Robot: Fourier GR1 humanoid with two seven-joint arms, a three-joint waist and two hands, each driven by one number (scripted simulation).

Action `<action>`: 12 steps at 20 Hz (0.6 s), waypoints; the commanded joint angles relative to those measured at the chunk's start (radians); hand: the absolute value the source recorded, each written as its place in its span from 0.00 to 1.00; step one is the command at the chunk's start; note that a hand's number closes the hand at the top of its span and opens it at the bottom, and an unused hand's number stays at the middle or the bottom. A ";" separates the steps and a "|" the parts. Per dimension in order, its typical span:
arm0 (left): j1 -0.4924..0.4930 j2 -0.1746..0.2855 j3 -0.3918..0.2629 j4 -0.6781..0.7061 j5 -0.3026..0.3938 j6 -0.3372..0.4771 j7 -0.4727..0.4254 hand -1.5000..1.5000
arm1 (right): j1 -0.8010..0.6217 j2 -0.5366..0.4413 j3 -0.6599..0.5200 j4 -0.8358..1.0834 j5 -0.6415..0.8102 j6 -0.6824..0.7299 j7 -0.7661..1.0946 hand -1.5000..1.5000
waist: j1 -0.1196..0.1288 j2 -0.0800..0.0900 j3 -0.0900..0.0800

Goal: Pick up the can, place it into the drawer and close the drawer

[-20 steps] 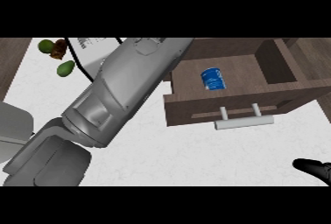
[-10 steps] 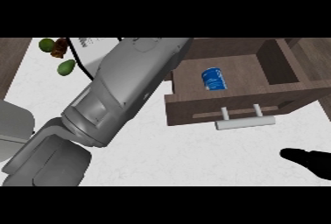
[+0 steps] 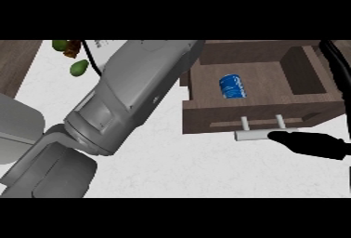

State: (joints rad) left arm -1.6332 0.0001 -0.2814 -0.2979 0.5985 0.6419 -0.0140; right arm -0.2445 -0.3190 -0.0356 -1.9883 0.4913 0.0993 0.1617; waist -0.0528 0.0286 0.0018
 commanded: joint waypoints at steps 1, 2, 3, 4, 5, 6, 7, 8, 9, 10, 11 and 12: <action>-0.029 0.000 -0.029 0.002 -0.008 0.029 0.035 0.00 | -0.031 0.012 0.106 0.124 0.164 -0.046 -0.042 0.00 | 0.022 -0.012 0.000; -0.044 0.007 0.003 0.029 -0.016 -0.011 0.012 0.00 | -0.072 0.009 0.091 0.184 0.166 -0.059 -0.059 0.00 | 0.036 -0.007 0.000; -0.011 0.000 -0.021 0.001 -0.020 0.005 0.025 0.00 | -0.082 -0.022 0.081 0.237 0.196 -0.058 -0.082 0.00 | 0.049 -0.015 -0.001; -0.026 0.002 -0.007 0.043 -0.031 -0.011 0.009 0.00 | -0.086 0.001 0.105 0.261 0.203 -0.078 -0.109 0.00 | 0.038 -0.009 0.000; -0.013 0.013 0.002 0.032 -0.021 -0.031 0.004 0.00 | -0.092 0.013 0.130 0.329 0.265 -0.119 -0.120 0.00 | 0.049 -0.007 0.000; -0.032 0.002 -0.004 0.037 -0.032 -0.010 0.028 0.00 | -0.108 0.024 0.151 0.348 0.299 -0.129 -0.101 0.00 | 0.049 -0.012 -0.001; 0.000 0.000 0.002 0.016 -0.022 -0.024 -0.006 0.00 | -0.154 0.018 0.158 0.382 0.330 -0.136 -0.101 0.00 | 0.050 -0.012 -0.001; -0.035 0.000 0.006 0.032 -0.025 -0.019 0.034 0.00 | -0.165 0.016 0.139 0.452 0.321 -0.151 -0.137 0.00 | 0.048 -0.011 0.000; -0.044 0.004 0.015 0.032 -0.023 -0.019 0.037 0.00 | -0.171 0.020 0.157 0.488 0.369 -0.185 -0.147 0.00 | 0.051 -0.011 0.000; -0.024 0.021 0.020 0.017 -0.020 -0.058 0.028 0.00 | -0.209 0.052 0.175 0.538 0.395 -0.211 -0.136 0.00 | 0.061 -0.012 -0.001; 0.003 0.000 0.023 0.004 -0.021 -0.036 0.013 0.00 | -0.224 0.043 0.177 0.555 0.402 -0.188 -0.128 0.00 | 0.057 -0.017 -0.001; 0.006 0.032 0.029 0.023 -0.024 -0.066 0.010 0.00 | -0.253 0.065 0.181 0.604 0.424 -0.233 -0.145 0.00 | 0.057 -0.013 -0.001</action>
State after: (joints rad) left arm -1.6467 0.0110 -0.2676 -0.2780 0.5772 0.6071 0.0038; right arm -0.4234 -0.2845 0.1170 -1.5264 0.8342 -0.0693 0.0399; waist -0.0022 0.0165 0.0013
